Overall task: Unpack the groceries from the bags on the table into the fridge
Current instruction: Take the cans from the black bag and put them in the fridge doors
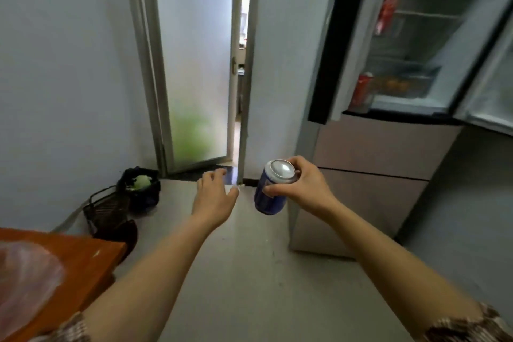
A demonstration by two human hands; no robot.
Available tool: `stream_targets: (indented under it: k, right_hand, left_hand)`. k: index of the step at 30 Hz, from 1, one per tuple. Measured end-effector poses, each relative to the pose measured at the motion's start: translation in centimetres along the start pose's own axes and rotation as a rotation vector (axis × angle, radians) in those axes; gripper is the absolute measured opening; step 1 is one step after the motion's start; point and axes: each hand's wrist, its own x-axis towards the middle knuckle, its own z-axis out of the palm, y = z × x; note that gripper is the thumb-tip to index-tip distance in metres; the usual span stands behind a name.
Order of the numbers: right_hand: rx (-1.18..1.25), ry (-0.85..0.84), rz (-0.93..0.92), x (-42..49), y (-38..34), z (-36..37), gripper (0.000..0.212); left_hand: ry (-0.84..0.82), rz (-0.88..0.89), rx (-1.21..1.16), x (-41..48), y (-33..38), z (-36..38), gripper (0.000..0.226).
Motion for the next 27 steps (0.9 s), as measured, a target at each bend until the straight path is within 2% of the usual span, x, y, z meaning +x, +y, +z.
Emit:
stream_targets:
  k: [7,15,21,27]
  right_hand:
    - [-0.073,0.324,0.072,1.0,4.3,-16.3,0.053]
    - [-0.187,0.571,0.11,5.7,7.5,-33.9,0.05]
    - [-0.24,0.674,0.109,11.0,9.8,-46.3,0.05]
    - [-0.402,0.78,0.065,15.4,10.9,-59.0,0.052]
  left_hand:
    - [-0.118,0.336,-0.086,4.5,17.0,9.4,0.049]
    - [-0.214,0.644,-0.178,11.5,35.1,19.2,0.047]
    - [-0.263,0.738,-0.229,17.7,48.2,25.1,0.044]
    - [-0.273,0.801,-0.262,22.0,60.0,30.1,0.045]
